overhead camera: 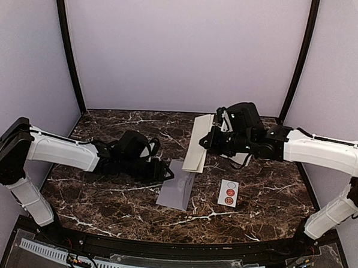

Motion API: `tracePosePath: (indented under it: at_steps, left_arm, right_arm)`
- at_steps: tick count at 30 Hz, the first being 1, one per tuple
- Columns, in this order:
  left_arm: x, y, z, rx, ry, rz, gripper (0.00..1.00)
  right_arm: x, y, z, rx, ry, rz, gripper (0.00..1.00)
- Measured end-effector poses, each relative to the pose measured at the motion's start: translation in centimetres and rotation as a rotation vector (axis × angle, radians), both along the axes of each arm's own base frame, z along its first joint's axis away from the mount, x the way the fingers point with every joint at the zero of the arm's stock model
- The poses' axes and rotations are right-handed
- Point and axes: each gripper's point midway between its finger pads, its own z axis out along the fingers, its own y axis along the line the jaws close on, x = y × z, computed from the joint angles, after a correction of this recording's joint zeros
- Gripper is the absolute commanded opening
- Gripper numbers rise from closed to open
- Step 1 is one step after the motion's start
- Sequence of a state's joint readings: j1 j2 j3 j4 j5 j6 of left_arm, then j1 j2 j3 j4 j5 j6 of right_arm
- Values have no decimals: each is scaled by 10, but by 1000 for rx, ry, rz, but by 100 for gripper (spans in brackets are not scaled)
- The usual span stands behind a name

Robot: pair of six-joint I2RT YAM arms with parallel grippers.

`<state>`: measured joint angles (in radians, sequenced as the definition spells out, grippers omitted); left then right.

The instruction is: Place the letter into the envelope and seal it

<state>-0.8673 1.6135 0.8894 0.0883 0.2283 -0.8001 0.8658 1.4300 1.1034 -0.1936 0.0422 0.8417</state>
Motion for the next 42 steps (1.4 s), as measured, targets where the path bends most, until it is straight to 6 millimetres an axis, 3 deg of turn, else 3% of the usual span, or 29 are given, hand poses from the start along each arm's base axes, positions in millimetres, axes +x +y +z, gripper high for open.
tracePosePath:
  at_steps: [3, 7, 13, 22, 29, 42]
  left_arm:
    - [13, 16, -7, 22, -5, 27, 52]
    - [19, 16, -6, 10, -27, 10, 40]
    - [20, 5, -21, 0, -23, -39, 34]
    - [29, -5, -43, 26, -32, -68, 26]
    - [29, -8, -71, 54, -6, -88, 20]
    - [32, -7, -73, 58, -22, -78, 19]
  right_arm:
    - [4, 9, -20, -38, 73, -14, 0]
    - [6, 21, -46, -89, 155, -27, 0]
    - [4, 27, -74, -140, 243, -50, 0]
    - [5, 35, -97, -203, 306, -59, 0]
    - [-1, 27, -110, -256, 340, -71, 0]
    - [-14, -5, -138, -388, 399, -127, 0]
